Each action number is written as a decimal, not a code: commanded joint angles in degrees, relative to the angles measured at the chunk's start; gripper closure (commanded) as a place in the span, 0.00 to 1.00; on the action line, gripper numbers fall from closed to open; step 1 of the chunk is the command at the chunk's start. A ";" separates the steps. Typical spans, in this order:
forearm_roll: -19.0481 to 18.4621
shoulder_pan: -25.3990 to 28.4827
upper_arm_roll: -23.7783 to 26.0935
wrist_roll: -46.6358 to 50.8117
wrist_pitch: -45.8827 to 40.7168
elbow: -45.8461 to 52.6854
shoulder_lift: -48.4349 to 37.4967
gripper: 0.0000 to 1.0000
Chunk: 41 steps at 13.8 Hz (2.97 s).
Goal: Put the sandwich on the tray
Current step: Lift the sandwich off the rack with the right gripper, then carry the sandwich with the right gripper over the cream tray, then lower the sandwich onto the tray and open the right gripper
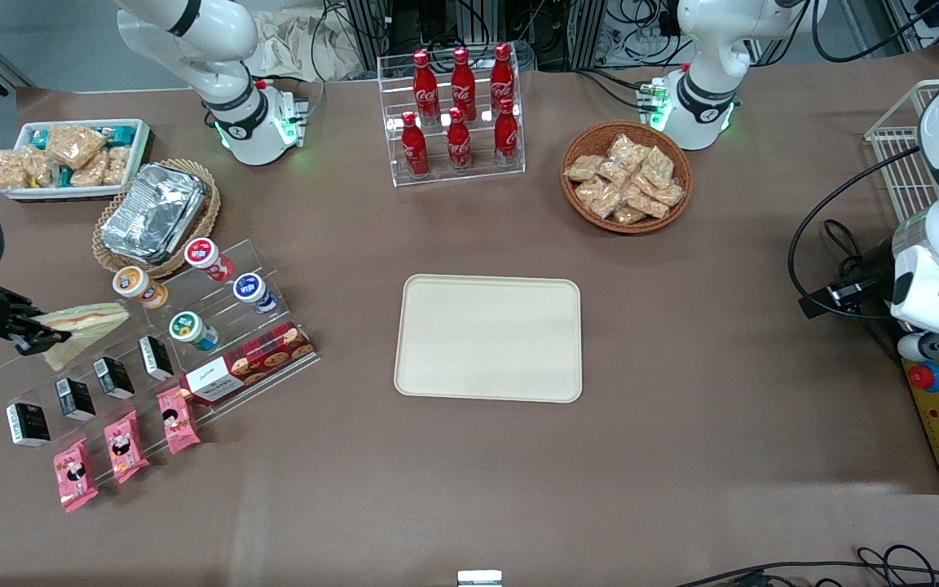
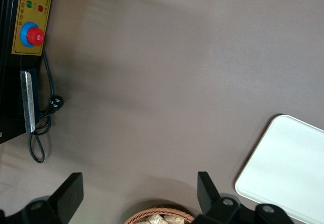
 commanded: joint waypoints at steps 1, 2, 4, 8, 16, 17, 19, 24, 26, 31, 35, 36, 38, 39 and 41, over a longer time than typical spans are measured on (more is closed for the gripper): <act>0.92 -0.08 0.04 -1.06 -7.59 8.68 0.98 0.62; 0.92 0.10 0.12 -1.14 -10.06 11.84 1.60 0.62; 0.92 1.85 0.21 -1.41 -11.40 15.20 1.26 0.62; 0.92 7.21 1.87 -11.48 -11.66 19.07 0.73 0.61; 0.74 10.37 23.83 -21.18 -9.21 19.61 2.13 0.61; 0.48 11.95 25.51 -21.01 -8.33 19.61 2.48 0.61; -1.70 18.17 25.96 -21.01 -7.27 19.61 2.57 0.61; -9.54 30.23 25.96 -21.44 -0.53 19.52 7.22 0.61; -11.46 34.09 25.96 -22.15 2.47 19.52 10.02 0.60; -20.42 41.49 25.96 -22.94 11.09 19.52 18.90 0.59; -24.82 42.64 25.88 -24.70 17.59 19.35 24.09 0.55; -26.84 42.64 25.88 -24.70 18.73 19.17 24.80 0.55; -30.18 42.64 25.88 -24.79 19.45 19.00 25.68 0.55; -31.59 42.55 25.79 -24.87 19.80 19.00 26.29 0.55; -34.58 42.46 25.61 -24.88 21.46 18.91 27.61 0.55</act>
